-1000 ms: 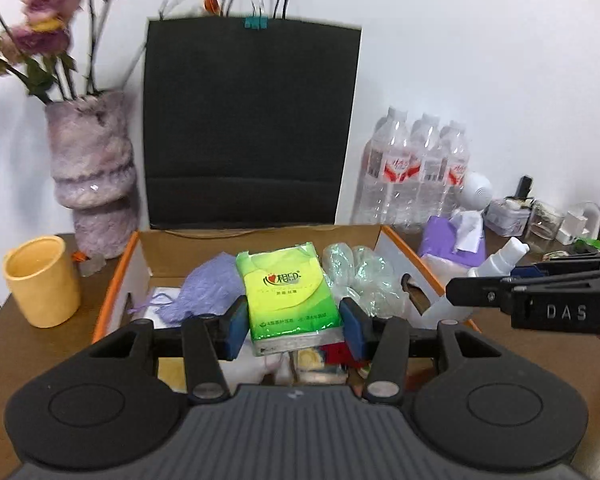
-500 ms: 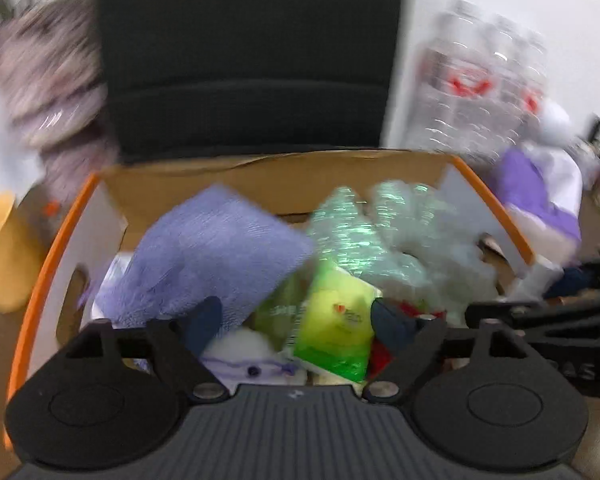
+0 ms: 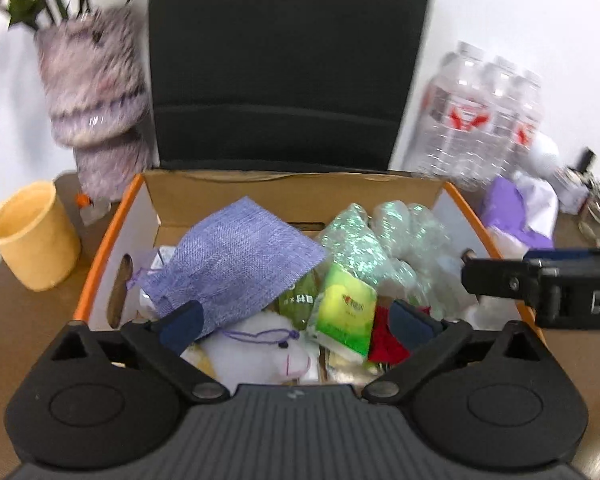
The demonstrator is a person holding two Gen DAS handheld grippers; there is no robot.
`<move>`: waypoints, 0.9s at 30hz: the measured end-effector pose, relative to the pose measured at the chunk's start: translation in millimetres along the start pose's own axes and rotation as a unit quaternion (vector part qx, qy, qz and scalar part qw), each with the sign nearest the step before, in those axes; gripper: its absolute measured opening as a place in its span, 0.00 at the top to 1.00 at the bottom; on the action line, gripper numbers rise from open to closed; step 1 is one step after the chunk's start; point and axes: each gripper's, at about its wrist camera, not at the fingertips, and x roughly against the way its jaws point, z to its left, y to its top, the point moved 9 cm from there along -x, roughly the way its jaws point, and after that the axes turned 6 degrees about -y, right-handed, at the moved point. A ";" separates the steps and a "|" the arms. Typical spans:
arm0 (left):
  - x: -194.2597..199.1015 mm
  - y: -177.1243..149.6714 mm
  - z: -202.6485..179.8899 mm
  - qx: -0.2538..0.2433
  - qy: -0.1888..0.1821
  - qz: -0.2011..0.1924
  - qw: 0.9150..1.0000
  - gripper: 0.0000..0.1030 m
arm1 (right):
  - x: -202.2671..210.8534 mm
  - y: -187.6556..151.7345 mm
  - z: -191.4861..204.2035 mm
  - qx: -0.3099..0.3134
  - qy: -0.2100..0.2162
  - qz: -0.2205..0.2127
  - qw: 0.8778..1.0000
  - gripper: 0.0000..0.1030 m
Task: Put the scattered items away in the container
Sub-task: 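Carry the tissue pack and spray bottle into the cardboard box and open both tools, then withdraw both tools from the cardboard box back over the table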
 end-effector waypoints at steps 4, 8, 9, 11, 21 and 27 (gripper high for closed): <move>14.9 -10.3 -9.0 -0.023 0.004 -0.002 1.000 0.00 | 12.8 -16.7 9.3 0.009 0.004 0.007 1.000 0.21; 34.9 -22.8 -12.4 -0.021 0.000 -0.007 1.000 0.00 | 29.2 -31.6 12.7 0.000 0.013 -0.001 1.000 0.21; 40.7 -25.9 -12.6 -0.020 -0.002 -0.010 1.000 0.00 | 35.7 -35.3 12.9 -0.003 0.014 -0.007 1.000 0.21; 51.6 -32.0 -13.1 -0.020 -0.005 -0.015 1.000 0.00 | 47.2 -43.6 12.1 -0.009 0.015 -0.014 1.000 0.18; 83.5 -72.4 -10.7 -0.007 0.005 -0.019 1.000 0.00 | 73.8 -104.0 16.8 0.004 0.001 -0.012 1.000 0.17; 101.0 -111.2 -11.8 -0.008 0.013 -0.016 1.000 0.00 | 84.1 -136.8 25.9 0.001 0.000 0.003 1.000 0.16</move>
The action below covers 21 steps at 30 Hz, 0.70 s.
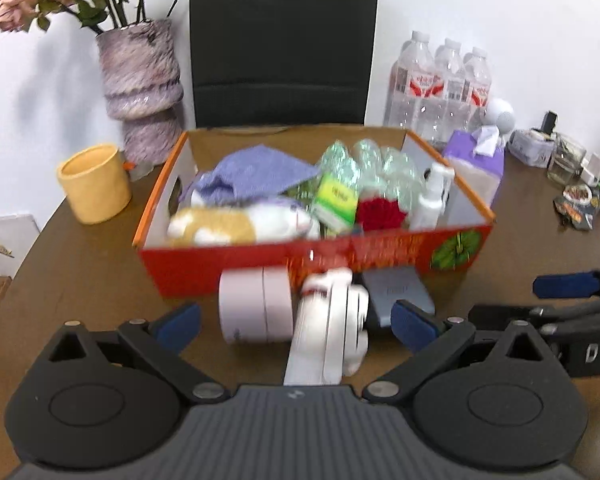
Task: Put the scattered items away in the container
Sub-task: 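Withdraw both tools from the cardboard box back over the table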
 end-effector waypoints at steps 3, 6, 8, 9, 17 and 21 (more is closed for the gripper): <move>15.4 -18.9 0.1 0.004 0.002 -0.011 1.000 0.00 | 10.6 -18.5 6.8 -0.006 0.006 -0.008 1.000 0.16; 34.1 -41.7 1.2 0.010 0.006 -0.025 1.000 0.00 | 22.7 -39.9 15.2 -0.006 0.005 -0.027 1.000 0.16; 47.6 -60.5 -0.9 0.004 0.012 -0.032 0.999 0.00 | 34.2 -57.9 20.0 -0.003 -0.003 -0.050 0.999 0.16; 56.2 -69.8 -2.8 -0.001 0.012 -0.049 0.999 0.00 | 41.2 -67.3 22.3 -0.002 -0.009 -0.067 0.998 0.16; 73.1 -128.7 -4.7 0.014 -0.010 -0.071 0.997 0.00 | 62.4 -148.1 41.1 0.020 -0.008 -0.105 0.994 0.51; 64.0 -133.8 -5.1 -0.001 0.000 -0.056 0.998 0.10 | 47.1 -162.8 39.2 0.018 -0.018 -0.083 0.996 0.62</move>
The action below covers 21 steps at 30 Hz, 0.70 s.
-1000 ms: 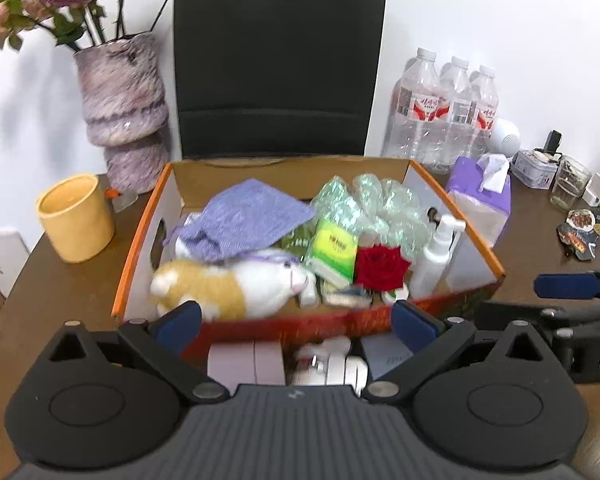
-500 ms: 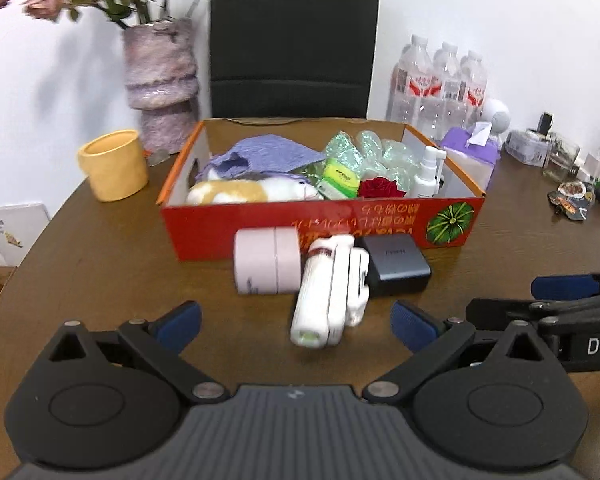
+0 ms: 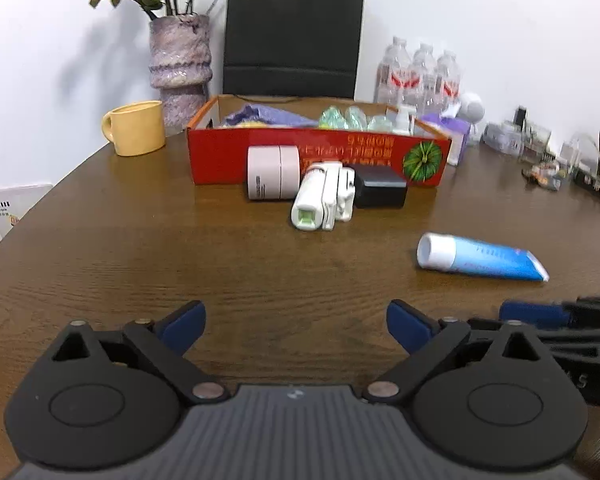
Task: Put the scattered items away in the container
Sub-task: 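Withdraw both tools from the cardboard box back over the table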
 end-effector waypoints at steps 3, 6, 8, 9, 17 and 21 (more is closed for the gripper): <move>-7.2 -7.4 -0.3 -0.007 0.009 0.013 1.000 0.13 | -3.6 -0.1 2.2 0.022 -0.014 -0.004 1.000 0.62; -9.6 -12.5 -1.0 -0.017 0.018 0.019 1.000 0.10 | -7.6 0.2 0.1 0.025 -0.022 -0.011 0.999 0.60; -11.7 -14.5 -2.8 -0.022 0.014 0.026 0.999 0.01 | -10.7 1.8 -1.6 0.026 -0.027 -0.010 0.999 0.46; -12.8 -15.2 -1.7 -0.020 0.015 0.029 0.999 0.00 | -12.3 2.3 -2.2 0.026 -0.028 -0.008 0.999 0.38; -13.2 -16.5 4.5 -0.002 0.014 0.033 0.999 0.00 | -25.9 3.1 -19.6 0.003 -0.082 0.015 0.997 0.00; -13.5 -16.0 4.1 -0.002 0.014 0.033 0.999 0.00 | -26.2 2.7 -20.5 0.002 -0.081 0.015 0.997 0.00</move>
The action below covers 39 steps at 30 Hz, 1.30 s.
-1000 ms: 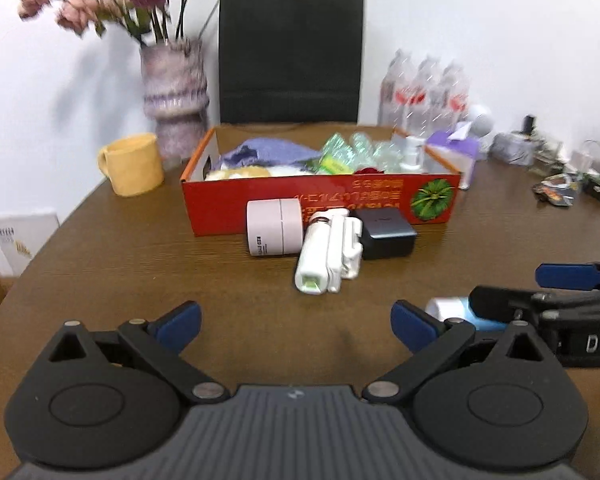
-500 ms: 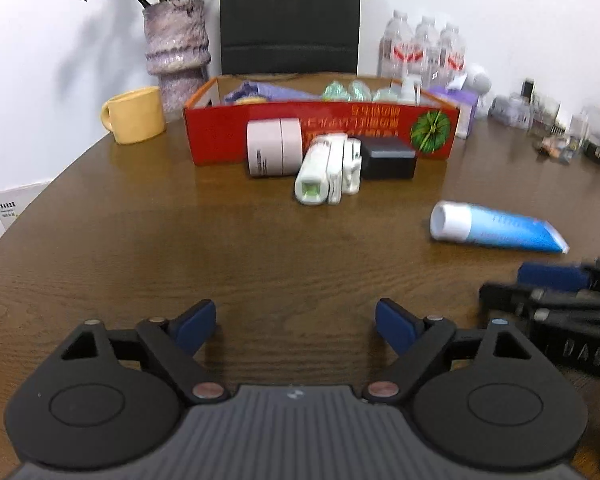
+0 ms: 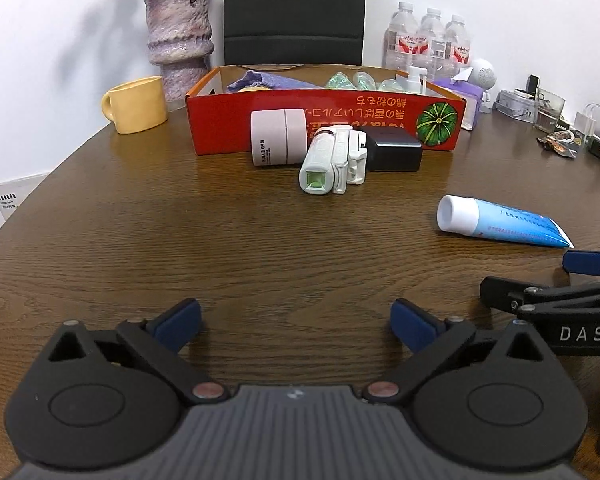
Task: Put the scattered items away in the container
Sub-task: 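Withdraw both tools from the cardboard box back over the table, then grasp the white plastic device with the left tool while the right tool grasps the black charger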
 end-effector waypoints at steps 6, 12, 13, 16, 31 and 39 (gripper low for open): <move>-0.2 0.8 -0.4 0.000 0.000 0.000 1.000 0.00 | 1.3 0.8 -2.8 -0.001 0.000 -0.001 1.000 0.00; 0.0 1.2 -0.7 0.000 0.001 0.000 1.000 0.00 | 1.7 1.3 -0.7 -0.001 -0.001 0.000 1.000 0.00; 0.0 1.3 -0.8 0.000 0.001 0.000 1.000 0.00 | 1.8 1.3 -0.6 -0.001 -0.001 0.000 1.000 0.00; -0.1 1.2 -0.8 0.000 0.001 0.000 1.000 0.00 | 1.6 1.3 -0.7 -0.001 -0.001 0.000 1.000 0.00; -8.3 14.5 -3.3 -0.015 -0.028 0.010 0.999 0.00 | 7.9 11.1 -6.9 -0.001 0.005 -0.008 1.000 0.05; -59.0 82.5 -1.1 -0.018 -0.048 -0.013 0.999 0.03 | -13.0 78.1 -6.3 0.014 0.033 -0.064 0.997 0.07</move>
